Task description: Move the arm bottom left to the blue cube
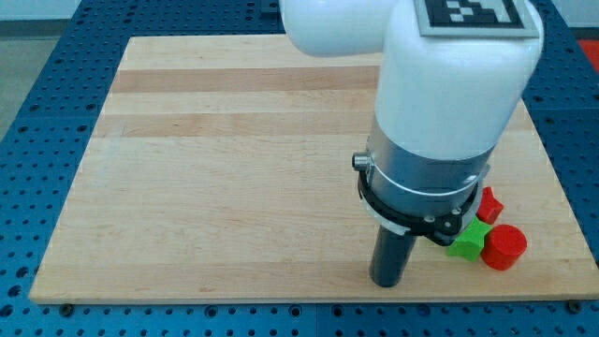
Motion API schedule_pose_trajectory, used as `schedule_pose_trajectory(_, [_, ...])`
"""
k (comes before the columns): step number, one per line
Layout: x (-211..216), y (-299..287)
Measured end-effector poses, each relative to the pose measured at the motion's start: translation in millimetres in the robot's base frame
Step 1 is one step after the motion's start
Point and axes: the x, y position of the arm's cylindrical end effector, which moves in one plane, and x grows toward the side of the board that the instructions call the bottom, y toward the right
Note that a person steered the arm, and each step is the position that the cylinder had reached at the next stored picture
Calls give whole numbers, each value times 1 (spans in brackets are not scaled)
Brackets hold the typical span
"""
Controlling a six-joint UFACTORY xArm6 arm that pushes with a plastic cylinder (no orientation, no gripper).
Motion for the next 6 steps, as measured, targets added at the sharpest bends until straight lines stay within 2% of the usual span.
schedule_pose_trajectory(2, [-17, -48])
schedule_pose_trajectory(3, [-41, -59])
schedule_pose_trajectory(4, [-95, -66])
schedule_pose_trajectory(5, [-146, -64])
schedule_pose_trajectory(6, [-147, -28])
